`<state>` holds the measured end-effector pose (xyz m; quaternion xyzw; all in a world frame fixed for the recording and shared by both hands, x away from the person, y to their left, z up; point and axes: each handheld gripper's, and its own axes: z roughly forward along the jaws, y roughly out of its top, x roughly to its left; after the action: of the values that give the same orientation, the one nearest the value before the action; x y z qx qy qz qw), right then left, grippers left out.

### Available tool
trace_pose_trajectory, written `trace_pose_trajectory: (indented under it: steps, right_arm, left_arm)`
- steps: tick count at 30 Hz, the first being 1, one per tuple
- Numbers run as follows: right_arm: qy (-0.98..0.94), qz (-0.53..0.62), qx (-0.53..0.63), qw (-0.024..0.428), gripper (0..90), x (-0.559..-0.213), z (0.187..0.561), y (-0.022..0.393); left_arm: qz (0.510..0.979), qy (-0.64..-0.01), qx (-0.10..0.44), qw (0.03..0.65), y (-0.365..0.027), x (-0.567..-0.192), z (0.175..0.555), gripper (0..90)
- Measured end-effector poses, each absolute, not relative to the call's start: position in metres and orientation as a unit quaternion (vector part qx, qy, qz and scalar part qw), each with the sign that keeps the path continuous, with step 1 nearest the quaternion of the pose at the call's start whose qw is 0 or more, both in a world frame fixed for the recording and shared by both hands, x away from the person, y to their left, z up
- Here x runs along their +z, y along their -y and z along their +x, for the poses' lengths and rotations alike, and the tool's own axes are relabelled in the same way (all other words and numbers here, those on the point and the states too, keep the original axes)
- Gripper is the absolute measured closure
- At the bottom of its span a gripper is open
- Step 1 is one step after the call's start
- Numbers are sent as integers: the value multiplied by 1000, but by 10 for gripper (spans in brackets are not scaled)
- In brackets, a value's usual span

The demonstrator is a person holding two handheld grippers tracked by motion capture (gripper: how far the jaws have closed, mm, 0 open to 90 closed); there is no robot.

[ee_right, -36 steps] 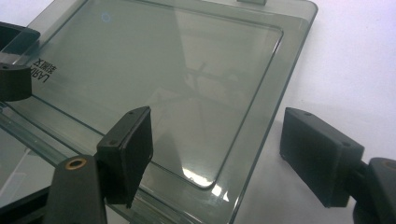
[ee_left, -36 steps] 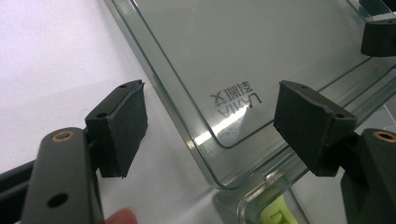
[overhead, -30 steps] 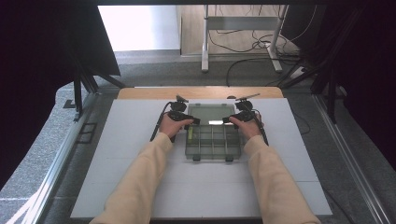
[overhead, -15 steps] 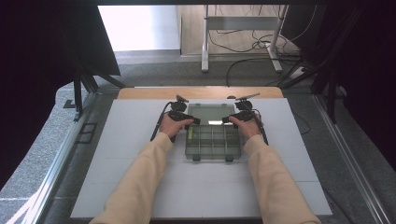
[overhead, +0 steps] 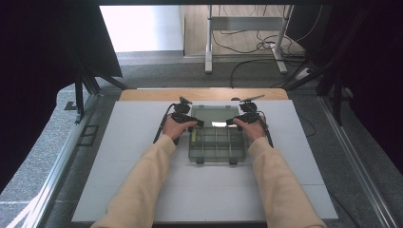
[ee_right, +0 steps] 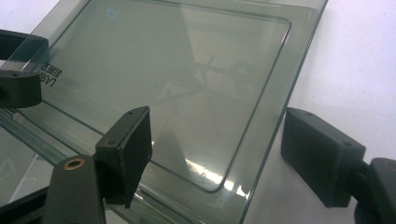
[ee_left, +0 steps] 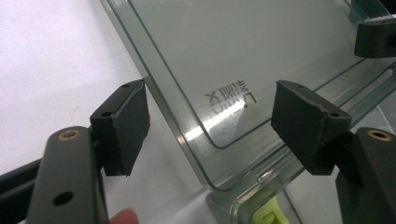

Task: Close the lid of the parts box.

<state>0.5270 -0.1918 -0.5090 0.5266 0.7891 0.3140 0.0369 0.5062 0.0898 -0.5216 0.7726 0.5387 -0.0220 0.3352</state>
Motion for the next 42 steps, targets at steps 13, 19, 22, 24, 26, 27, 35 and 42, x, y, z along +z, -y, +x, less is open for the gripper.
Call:
trace_pose_trajectory:
  steps: [13, 19, 22, 24, 26, 27, 35, 42]
  right_arm:
    - [-786, 527, 320, 29, 270, -509, 527, 193]
    - [-784, 528, 326, 25, 295, -509, 528, 196]
    - [-783, 528, 328, 26, 305, -509, 527, 197]
    - [-783, 527, 330, 29, 307, -508, 527, 196]
    - [-783, 526, 330, 31, 310, -507, 527, 196]
    - [-783, 525, 331, 31, 312, -507, 527, 196]
    - [-781, 525, 337, 33, 324, -504, 526, 198]
    - [-778, 524, 345, 37, 331, -503, 525, 199]
  left_arm:
    - [774, -535, -26, 338, -90, -522, 507, 301]
    - [774, -534, -24, 340, -90, -521, 506, 307]
    - [776, -531, -21, 339, -90, -520, 506, 311]
    - [776, -530, -21, 340, -91, -520, 506, 312]
    - [776, -530, -22, 342, -91, -520, 506, 313]
    - [775, -530, -22, 342, -91, -520, 506, 313]
    - [771, -531, -25, 351, -92, -519, 506, 314]
    - [768, -530, -25, 358, -93, -518, 506, 316]
